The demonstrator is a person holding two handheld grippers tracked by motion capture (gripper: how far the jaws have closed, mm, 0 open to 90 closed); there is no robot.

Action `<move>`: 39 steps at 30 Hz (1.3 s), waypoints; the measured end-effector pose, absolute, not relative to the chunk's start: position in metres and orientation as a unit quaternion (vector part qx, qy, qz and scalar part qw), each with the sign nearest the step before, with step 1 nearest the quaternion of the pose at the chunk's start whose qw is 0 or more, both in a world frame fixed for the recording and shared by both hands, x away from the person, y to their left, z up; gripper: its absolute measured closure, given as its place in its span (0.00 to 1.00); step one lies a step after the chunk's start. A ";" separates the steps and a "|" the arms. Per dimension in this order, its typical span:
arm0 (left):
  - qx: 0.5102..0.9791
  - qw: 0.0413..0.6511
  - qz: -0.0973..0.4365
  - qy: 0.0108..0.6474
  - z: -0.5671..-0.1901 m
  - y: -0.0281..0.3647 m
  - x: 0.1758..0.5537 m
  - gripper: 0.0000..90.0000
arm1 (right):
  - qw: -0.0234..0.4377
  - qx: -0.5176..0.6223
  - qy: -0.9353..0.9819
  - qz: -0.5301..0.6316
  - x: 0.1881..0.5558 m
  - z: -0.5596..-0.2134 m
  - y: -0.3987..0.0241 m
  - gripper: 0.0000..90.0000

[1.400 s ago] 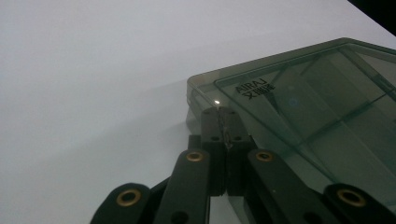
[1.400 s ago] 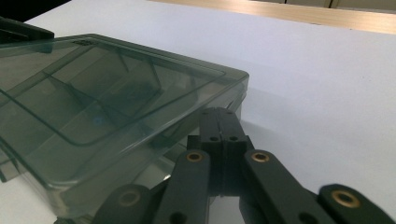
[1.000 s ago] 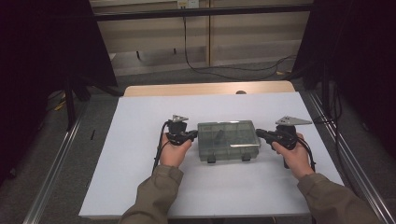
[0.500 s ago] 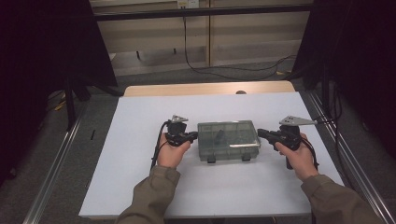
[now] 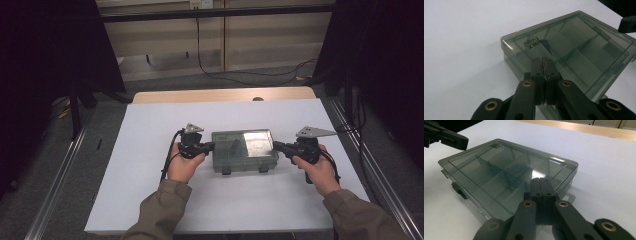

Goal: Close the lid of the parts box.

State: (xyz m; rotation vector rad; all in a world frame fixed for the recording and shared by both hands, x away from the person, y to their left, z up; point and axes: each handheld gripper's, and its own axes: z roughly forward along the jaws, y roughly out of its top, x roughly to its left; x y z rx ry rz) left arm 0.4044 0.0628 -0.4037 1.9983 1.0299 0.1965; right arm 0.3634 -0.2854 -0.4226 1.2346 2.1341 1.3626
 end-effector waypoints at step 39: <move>0.796 0.485 0.085 0.351 -0.420 0.078 0.379 0.45 | 0.188 0.410 0.726 0.519 0.337 -0.435 -0.284 0.52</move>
